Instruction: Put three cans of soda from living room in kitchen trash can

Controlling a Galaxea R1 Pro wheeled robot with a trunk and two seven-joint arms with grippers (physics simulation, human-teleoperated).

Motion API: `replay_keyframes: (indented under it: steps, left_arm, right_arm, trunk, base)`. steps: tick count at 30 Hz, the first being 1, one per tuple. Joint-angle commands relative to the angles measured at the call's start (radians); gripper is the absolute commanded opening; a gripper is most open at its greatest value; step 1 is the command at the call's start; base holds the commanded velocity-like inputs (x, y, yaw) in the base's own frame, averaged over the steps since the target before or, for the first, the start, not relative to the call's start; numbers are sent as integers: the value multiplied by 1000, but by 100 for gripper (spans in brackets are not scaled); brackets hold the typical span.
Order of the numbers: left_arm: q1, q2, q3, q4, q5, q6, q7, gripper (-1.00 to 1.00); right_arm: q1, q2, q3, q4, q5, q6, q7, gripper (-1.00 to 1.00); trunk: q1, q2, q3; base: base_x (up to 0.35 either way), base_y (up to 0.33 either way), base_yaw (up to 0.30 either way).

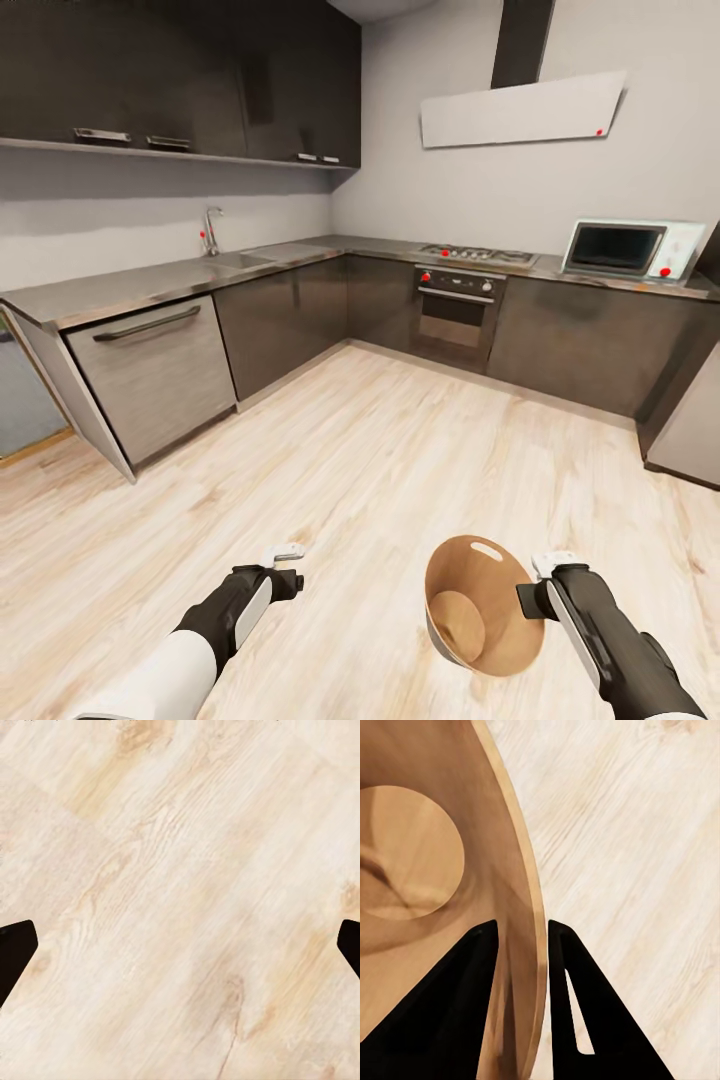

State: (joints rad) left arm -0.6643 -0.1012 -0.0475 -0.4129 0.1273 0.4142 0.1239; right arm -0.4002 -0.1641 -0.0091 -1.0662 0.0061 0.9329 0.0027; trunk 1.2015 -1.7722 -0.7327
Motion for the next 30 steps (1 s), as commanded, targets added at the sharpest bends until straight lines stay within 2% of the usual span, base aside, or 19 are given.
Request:
replay_keyframes:
  steps: [1, 30]
  left_arm:
    - [0, 0, 0, 0, 0, 0, 0, 100]
    - [0, 0, -20, 0, 0, -14, -1, 100]
  right_arm:
    - [0, -1, 0, 0, -9, 0, 0, -100]
    - [0, -6, 0, 2, -9, -3, 0, -100]
  trunk:
    - [-4, 7, 3]
    - [-115, 210, 94]
  base:
    - [0, 0, 0]
    - [0, 0, 0]
